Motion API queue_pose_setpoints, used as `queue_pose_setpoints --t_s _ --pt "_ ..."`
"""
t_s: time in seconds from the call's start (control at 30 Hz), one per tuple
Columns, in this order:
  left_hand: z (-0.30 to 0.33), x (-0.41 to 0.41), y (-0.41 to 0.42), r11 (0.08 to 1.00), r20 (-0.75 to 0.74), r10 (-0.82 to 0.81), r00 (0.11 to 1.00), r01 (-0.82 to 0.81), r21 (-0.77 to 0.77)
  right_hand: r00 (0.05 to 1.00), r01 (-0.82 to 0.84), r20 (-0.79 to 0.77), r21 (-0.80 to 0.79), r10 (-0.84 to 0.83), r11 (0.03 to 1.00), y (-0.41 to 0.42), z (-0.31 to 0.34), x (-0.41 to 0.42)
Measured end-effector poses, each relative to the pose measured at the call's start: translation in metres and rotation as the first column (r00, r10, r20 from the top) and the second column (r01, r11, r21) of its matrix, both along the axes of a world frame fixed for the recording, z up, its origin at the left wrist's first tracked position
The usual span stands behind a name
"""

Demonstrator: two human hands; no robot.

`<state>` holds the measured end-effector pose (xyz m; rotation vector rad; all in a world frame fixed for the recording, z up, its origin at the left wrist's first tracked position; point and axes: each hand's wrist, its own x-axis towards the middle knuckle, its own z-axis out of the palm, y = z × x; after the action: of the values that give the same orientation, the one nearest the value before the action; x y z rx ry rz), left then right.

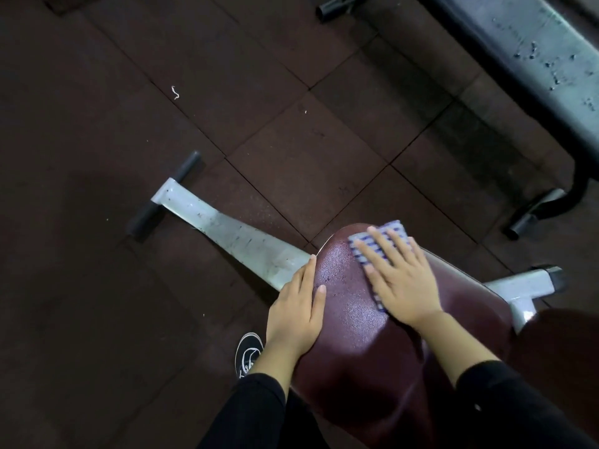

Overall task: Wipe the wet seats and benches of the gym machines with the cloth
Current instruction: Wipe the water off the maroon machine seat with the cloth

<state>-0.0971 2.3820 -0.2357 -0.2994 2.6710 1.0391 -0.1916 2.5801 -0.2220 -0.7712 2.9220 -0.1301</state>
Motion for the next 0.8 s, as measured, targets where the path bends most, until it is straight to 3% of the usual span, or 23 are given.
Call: queue_pose_setpoints --t_s 0.1,0.17,0.33,0.47,0.53,0.63,0.73,0.8 --pt "-0.001 -0.001 0.001 1.0 0.004 0.004 1.0 -0.004 -0.002 0.961 0.252 0.094 0.077 -0.258 0.965 0.011 -0.002 -0.031" --pt "-0.002 0.0 0.0 1.0 0.002 0.005 1.0 -0.005 0.002 0.937 0.325 0.113 0.075 -0.332 0.943 -0.008 -0.003 -0.045" --pt "-0.001 0.001 0.0 1.0 0.001 0.011 1.0 -0.011 0.012 0.991 0.129 0.014 0.026 -0.129 0.991 -0.066 -0.003 -0.015" --pt "0.0 0.0 -0.002 0.998 0.015 0.032 0.999 -0.033 0.06 0.999 -0.034 0.01 -0.001 0.034 0.999 -0.044 0.0 0.029" --pt "0.0 0.0 -0.002 0.996 0.014 0.042 0.999 -0.043 0.083 1.0 0.002 0.001 -0.014 -0.002 1.0 -0.019 0.0 0.034" --pt "-0.001 0.001 -0.003 0.995 0.012 0.046 0.999 -0.047 0.092 0.98 0.195 0.025 0.025 -0.196 0.98 0.003 -0.002 0.015" --pt "-0.003 0.001 -0.004 0.993 0.011 0.046 0.999 -0.046 0.11 0.934 0.351 0.054 0.056 -0.354 0.935 -0.02 -0.004 -0.012" --pt "-0.001 0.002 -0.004 0.987 0.029 0.076 0.997 -0.079 0.142 0.931 0.356 0.058 0.064 -0.359 0.932 -0.049 -0.006 -0.02"
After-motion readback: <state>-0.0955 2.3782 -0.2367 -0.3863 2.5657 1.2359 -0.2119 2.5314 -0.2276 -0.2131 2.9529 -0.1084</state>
